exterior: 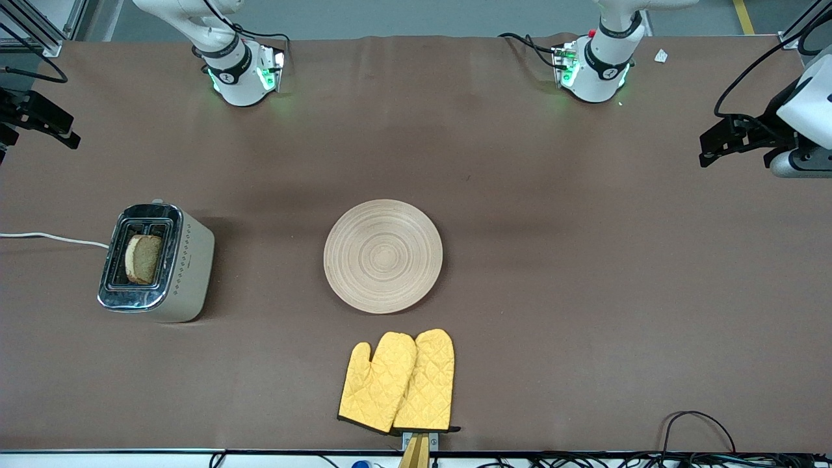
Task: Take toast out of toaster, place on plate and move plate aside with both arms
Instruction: 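Lower the right gripper onto the toast slice in the toaster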
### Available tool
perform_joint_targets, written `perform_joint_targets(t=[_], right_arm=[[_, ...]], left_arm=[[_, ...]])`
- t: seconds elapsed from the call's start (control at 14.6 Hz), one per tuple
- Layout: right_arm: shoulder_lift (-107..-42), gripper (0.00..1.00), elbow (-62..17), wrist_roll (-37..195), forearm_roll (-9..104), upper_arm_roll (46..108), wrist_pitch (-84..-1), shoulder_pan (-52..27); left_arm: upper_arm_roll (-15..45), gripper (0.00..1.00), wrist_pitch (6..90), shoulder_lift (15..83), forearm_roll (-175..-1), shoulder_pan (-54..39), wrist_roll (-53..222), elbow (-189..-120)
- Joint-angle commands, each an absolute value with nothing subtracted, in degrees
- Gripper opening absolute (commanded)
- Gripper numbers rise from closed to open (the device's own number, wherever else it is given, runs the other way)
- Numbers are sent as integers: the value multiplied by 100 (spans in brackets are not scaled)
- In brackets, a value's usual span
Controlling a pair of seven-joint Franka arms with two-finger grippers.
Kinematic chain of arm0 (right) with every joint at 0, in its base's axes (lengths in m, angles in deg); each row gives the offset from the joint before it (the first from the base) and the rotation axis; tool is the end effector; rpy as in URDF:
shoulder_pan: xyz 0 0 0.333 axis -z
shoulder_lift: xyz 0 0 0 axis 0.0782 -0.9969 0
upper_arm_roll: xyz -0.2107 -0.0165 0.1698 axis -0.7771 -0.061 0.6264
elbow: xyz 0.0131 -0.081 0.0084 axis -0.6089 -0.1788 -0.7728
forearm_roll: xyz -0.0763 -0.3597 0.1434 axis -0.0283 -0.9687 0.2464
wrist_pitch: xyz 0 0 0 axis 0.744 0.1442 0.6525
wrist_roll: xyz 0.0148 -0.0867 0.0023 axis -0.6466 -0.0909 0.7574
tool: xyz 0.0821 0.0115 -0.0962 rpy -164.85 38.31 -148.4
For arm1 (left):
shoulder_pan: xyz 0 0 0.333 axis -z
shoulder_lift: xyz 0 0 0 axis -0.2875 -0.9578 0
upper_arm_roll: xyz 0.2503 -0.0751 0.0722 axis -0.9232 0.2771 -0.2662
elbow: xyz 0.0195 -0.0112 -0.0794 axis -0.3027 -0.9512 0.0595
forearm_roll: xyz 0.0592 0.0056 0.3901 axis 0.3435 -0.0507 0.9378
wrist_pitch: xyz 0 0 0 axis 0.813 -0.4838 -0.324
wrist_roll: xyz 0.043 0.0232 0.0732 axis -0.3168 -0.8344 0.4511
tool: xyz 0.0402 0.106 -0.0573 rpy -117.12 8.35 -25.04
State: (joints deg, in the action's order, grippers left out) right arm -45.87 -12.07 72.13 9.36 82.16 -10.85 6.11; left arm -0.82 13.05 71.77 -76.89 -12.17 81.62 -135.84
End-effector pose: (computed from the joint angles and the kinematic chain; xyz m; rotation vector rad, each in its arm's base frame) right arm 0.5193 -0.0207 0.6130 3.1193 -0.1064 0.0191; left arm 0.5508 -0.0650 0.5914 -3.1064 0.0948 0.0490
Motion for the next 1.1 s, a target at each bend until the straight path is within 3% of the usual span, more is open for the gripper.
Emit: perform_joint_targets(t=[0.0,0.48,1.03], right_arm=[[-4454,100,-1371,7078,1039,8258,-1151,625],[-4541,100,-1423,7069,1048,8267,-948,467],[-5762,100,-1537,7148,1031,8223,-1667,800]], left_arm=[[-90,100,1218,7131,-7736,-1196,8107,-13447],[-55,100,1053,7131,-7709,-1187,8098,-13430],[-55,100,1025,7114,-7701,-1187,8115,-13403]])
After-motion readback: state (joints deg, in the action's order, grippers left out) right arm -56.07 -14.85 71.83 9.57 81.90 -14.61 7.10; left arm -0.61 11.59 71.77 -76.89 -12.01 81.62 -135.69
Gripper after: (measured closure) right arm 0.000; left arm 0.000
